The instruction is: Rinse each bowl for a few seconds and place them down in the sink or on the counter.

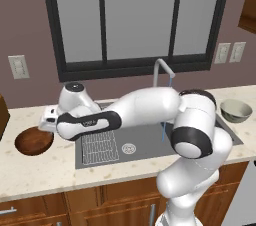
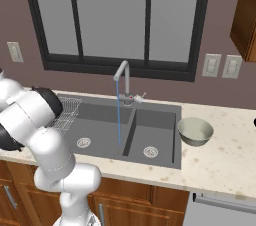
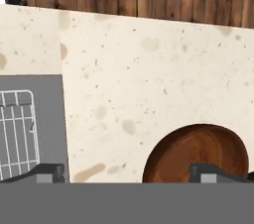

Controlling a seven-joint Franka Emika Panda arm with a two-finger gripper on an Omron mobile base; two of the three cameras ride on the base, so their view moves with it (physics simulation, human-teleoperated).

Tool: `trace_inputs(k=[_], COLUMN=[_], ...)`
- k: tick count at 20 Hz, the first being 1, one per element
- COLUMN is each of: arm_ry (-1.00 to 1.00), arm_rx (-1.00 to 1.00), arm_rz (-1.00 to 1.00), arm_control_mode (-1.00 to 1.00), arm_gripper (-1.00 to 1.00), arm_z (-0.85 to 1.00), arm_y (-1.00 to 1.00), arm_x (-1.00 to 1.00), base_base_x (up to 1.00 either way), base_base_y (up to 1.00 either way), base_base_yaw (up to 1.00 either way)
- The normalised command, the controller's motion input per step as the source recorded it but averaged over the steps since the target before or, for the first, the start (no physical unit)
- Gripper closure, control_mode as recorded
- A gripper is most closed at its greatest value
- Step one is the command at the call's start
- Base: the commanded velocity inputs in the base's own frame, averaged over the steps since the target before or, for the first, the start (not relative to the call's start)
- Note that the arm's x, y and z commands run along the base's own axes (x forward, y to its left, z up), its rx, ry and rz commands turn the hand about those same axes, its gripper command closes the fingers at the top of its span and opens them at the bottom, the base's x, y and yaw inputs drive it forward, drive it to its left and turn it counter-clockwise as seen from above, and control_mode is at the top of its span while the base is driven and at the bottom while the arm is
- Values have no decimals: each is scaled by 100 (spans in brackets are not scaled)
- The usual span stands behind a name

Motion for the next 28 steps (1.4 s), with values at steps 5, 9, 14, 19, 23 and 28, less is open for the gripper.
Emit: trace_inputs(k=[5, 9, 14, 19, 23, 28], arm_ry=[-1, -2, 0, 0, 0, 0], arm_rx=[0, 0, 0, 0, 0, 0], arm_rz=[-1, -1, -1, -2, -4, -4], arm_control_mode=[-100, -100, -100, -100, -100, -100], arm_gripper=[-100, -100, -100, -100, -100, -100], arm_z=[-12, -12, -12, -10, -9, -13], arm_y=[15, 12, 5, 5, 8, 8], arm_x=[5, 7, 8, 12, 15, 14], base_base_x=[0, 0, 0, 0, 0, 0], base_base_y=[0, 0, 0, 0, 0, 0], base_base_yaw=[0, 0, 0, 0, 0, 0])
